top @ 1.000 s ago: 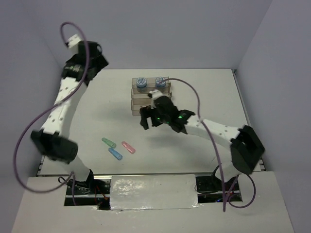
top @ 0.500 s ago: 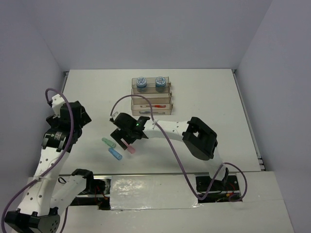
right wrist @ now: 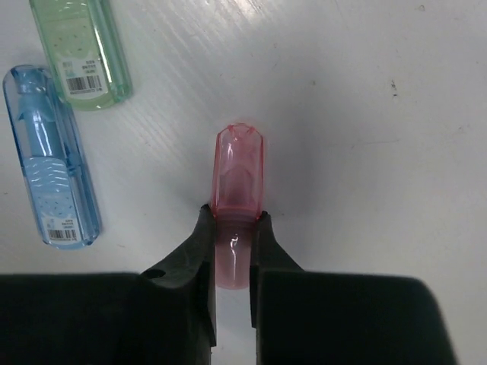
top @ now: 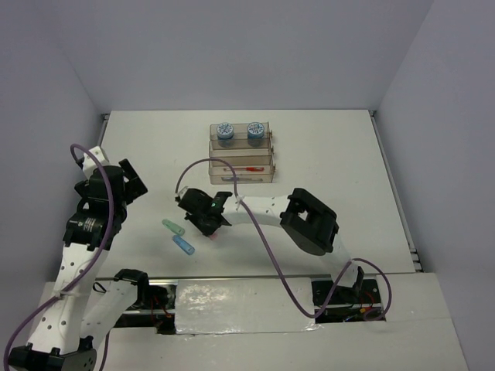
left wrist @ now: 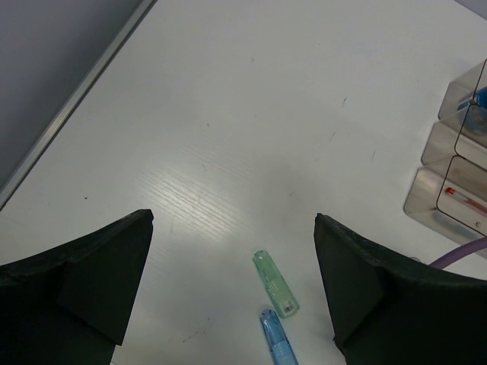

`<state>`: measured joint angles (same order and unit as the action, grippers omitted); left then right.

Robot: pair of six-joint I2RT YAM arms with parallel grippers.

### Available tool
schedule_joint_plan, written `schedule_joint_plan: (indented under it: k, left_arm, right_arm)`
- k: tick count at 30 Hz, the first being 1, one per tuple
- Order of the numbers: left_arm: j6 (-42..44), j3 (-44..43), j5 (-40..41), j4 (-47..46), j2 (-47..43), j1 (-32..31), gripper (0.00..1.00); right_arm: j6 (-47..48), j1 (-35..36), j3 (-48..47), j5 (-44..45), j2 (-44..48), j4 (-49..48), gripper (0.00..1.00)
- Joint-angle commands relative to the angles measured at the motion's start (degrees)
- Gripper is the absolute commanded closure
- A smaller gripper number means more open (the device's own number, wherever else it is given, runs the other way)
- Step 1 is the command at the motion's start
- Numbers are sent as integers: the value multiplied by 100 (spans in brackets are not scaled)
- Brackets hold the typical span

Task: Sort the stationery into containers
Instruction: Pick up the stationery from the center of the board, then place the stationery in the storage box.

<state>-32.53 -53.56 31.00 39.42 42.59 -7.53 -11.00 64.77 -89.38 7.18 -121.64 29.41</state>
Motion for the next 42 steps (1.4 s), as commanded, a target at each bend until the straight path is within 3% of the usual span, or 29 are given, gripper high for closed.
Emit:
schedule_joint_plan:
  k: [1,7,11,13,18,21,26,34,35,39,42]
  left_arm:
    - [221,4,-174,-277,-40,32,1]
    - [265,39,-112,-312,-101,-12,1]
    - [318,65,-121,-347,-110,-91,1]
    - [344,83,-208,-365,-110,-91,1]
    - [362,118,-323,-426,-67,-91,1]
    - [379,118,-341,-426,-49,-108,1]
    - [432,144,-419,-479,-75,-144,1]
    - [494,170,-587,-523,-75,-170,1]
    - [511,170,-595,-532,-75,-179,1]
    - [546,179,-701,-567,-75,-187,1]
    - [573,188,-762,-576,-75,-187,1]
  right_arm:
    - [-25,123,280,108,184,13,100]
    - [520,-454,554,-691,1317,-919,100]
    - [722,-1255,176,-1086,1723,-647,100]
    - [1405,-1658,0,-1578,1784,-612,100]
    - [3591,-2021,-825,-1308,1347,-23,100]
    - [4201,-2214,-1492,-544,707,82,97]
    - [4536,-2531,-2952,-349,-324,636,96]
    - [4783,-2750,-2452,3,-676,-233,91]
    - [4722,-2759,-2444,-23,-702,-260,85]
    - [4678,-2830,-2444,-24,-817,-304,82]
    - [4651,-2865,-2373,64,-835,-365,63]
